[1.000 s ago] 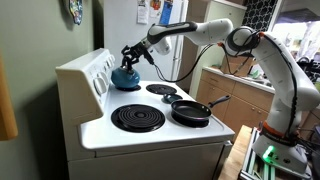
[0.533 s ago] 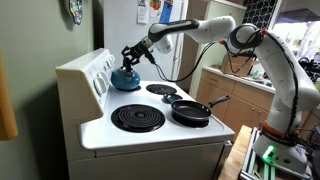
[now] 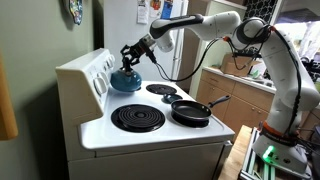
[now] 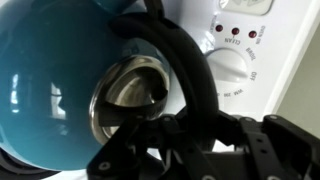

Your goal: Move the blue teapot from the right to the left cooker

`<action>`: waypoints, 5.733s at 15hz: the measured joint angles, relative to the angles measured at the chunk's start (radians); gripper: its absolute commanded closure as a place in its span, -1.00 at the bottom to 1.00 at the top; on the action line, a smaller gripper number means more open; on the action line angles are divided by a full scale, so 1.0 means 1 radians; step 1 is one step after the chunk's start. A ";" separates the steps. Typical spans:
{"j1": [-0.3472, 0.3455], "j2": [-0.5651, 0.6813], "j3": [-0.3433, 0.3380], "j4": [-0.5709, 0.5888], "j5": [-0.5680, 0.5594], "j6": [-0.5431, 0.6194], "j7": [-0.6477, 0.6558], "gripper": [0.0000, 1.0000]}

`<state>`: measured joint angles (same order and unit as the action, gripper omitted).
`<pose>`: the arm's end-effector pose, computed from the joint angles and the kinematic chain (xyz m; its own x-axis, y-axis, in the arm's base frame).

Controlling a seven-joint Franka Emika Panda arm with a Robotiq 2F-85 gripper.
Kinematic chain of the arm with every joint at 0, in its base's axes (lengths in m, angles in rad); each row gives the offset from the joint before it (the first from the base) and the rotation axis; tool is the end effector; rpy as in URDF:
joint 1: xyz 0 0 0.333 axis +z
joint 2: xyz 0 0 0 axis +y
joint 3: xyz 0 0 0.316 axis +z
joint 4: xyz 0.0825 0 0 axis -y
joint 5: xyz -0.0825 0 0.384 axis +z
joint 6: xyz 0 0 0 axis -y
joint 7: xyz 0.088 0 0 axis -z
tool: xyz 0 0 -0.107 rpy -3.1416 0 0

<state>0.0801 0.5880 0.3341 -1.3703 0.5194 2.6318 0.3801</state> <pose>0.7255 0.2348 0.4650 0.8411 -0.5070 0.1884 -0.2201 -0.6391 -0.7369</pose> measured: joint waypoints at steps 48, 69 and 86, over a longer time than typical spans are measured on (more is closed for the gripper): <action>0.122 -0.371 0.011 -0.517 0.328 -0.067 -0.265 0.95; 0.218 -0.464 0.023 -0.644 0.427 -0.068 -0.273 0.95; 0.217 -0.521 0.001 -0.707 0.426 -0.069 -0.262 0.17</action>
<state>0.2973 0.0668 0.3355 -2.0769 0.9454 2.5629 0.1183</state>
